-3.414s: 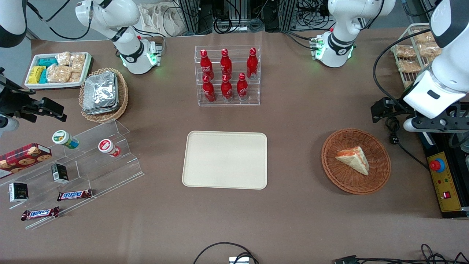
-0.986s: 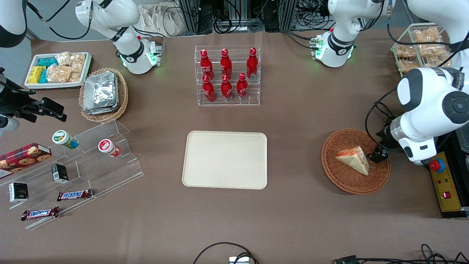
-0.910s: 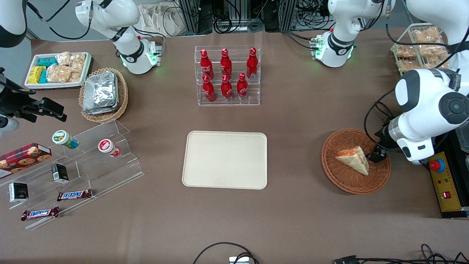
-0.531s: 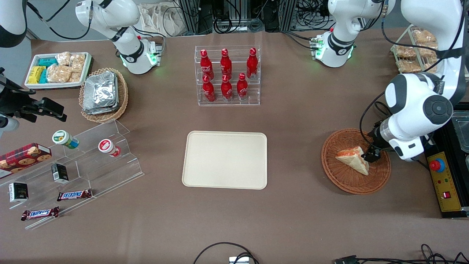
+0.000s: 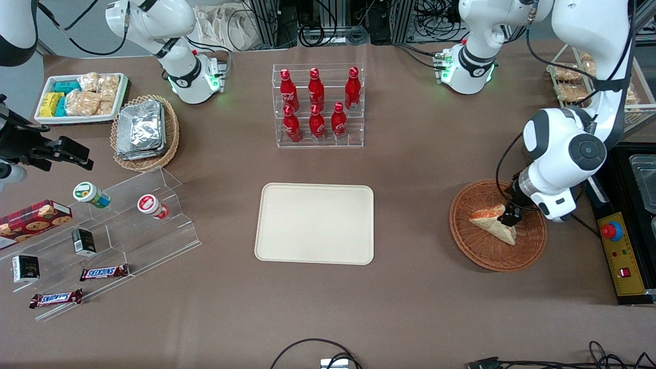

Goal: Place sandwich from basket to tray
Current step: 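Lower the left gripper onto the wrapped sandwich and close on it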

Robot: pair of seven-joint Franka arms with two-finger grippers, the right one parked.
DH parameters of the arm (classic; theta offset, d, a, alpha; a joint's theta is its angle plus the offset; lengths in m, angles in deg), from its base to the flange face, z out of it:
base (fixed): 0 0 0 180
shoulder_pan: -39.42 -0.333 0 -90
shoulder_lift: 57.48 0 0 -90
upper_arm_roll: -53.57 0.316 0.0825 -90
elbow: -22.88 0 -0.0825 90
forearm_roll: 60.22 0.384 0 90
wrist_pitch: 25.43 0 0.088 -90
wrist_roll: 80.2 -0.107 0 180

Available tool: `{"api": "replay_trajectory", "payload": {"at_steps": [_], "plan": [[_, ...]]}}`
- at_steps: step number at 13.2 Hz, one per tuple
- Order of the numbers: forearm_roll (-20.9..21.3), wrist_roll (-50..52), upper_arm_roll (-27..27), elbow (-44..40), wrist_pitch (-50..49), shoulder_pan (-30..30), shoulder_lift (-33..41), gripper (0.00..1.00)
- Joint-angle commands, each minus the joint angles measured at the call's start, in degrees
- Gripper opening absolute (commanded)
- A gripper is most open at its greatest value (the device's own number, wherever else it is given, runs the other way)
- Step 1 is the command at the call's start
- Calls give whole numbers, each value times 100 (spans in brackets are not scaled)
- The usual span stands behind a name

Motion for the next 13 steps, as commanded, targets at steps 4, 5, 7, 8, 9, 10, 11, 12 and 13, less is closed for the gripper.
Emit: {"api": "replay_trajectory", "payload": {"at_steps": [4, 5, 7, 8, 9, 10, 11, 12, 13], "plan": [[272, -17, -12, -26, 324, 46, -352, 100], [360, -17, -13, -26, 359, 54, -414, 98], [387, -17, -13, -26, 412, 54, -467, 83], [387, -25, -13, -26, 403, 54, -484, 60], [396, -25, -13, -43, 412, 54, -493, 38], [431, -25, -21, -52, 403, 54, -485, 20], [431, -25, -39, -52, 403, 54, -485, 5], [431, -34, -48, -61, 394, 54, -485, 0], [431, -43, -48, -104, 351, 54, -476, 0]]}}
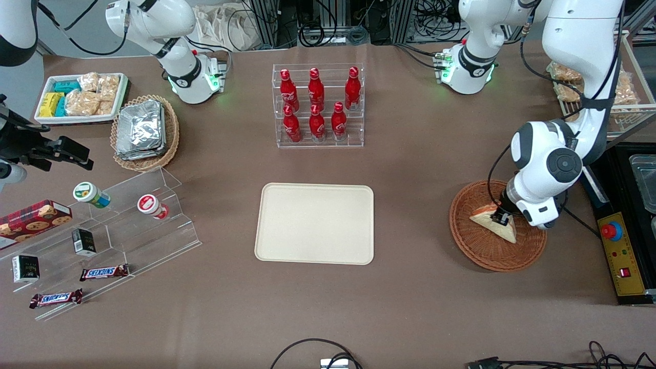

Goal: Place sandwich from basket to tray
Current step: 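Lift the sandwich out of the basket with the left gripper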

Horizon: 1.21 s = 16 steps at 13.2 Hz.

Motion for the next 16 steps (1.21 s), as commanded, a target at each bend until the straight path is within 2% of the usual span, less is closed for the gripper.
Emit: {"api": "replay_trajectory", "payload": {"at_steps": [1, 3, 6, 9, 12, 14, 16], "plan": [[93, -71, 0, -120, -69, 18, 17, 0], [93, -256, -9, -260, -375, 18, 131, 0], [93, -685, -18, -795, -1411, 26, 280, 0], [58, -1956, -97, -1235, -2159, 27, 702, 0], [-99, -3295, -202, -2401, -3352, 9, 695, 0], [-179, -3367, -413, -3141, -3978, -9, 624, 0], [-101, -3394, -711, -3511, -4051, 0, 685, 0]]}}
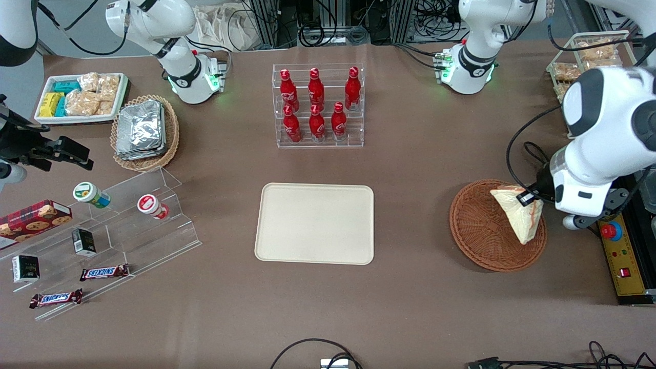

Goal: Place sandwich from basket to tray
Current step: 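Lift the sandwich out of the basket with the left gripper, then carry the sandwich over the cream tray and lower it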

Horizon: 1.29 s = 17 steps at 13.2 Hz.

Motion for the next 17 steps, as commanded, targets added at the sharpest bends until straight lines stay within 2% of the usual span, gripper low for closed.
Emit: {"api": "replay_trajectory", "payload": {"at_steps": [1, 3, 7, 9, 10, 13, 17], "plan": [[193, -155, -445, -682, -303, 18, -109, 0], [720, -155, -963, -1086, -933, 88, -144, 0], [828, 11, -1641, -1361, -1288, 264, -259, 0], [836, 615, -1879, -1404, -1209, 693, -547, 0], [862, 818, -1880, -1570, -1209, 1000, -784, 0], [1301, 1292, -1880, -1966, -1200, 1739, -1627, 0], [2020, 1908, -1862, -2591, -806, 2347, -2945, 0]]}}
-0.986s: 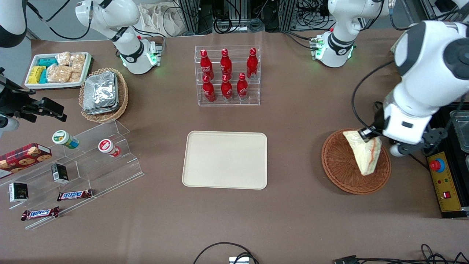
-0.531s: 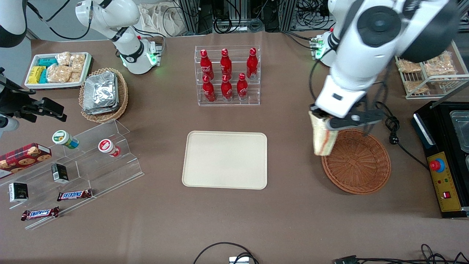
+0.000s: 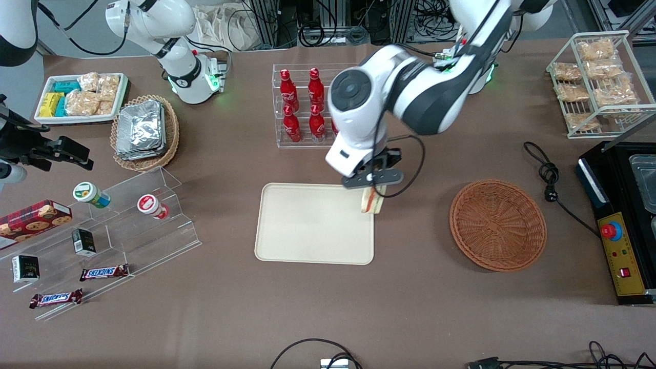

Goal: Place sandwich from basket to tray
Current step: 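Carry the sandwich over the cream tray and lower it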

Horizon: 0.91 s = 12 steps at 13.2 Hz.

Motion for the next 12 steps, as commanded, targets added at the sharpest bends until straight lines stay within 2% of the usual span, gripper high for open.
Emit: {"api": "replay_trajectory", "payload": {"at_steps": [1, 6, 9, 10, 11, 12], "plan": [[590, 479, 36, -616, 308, 312, -971, 0], [1531, 1122, 62, -643, 1127, 498, -1930, 0], [1716, 1132, 62, -687, 1251, 498, -2133, 0], [1769, 1106, 62, -687, 1260, 498, -2142, 13], [1770, 1097, 62, -687, 1295, 498, -2142, 75], [1778, 1114, 62, -669, 1304, 498, -2134, 100]]}}
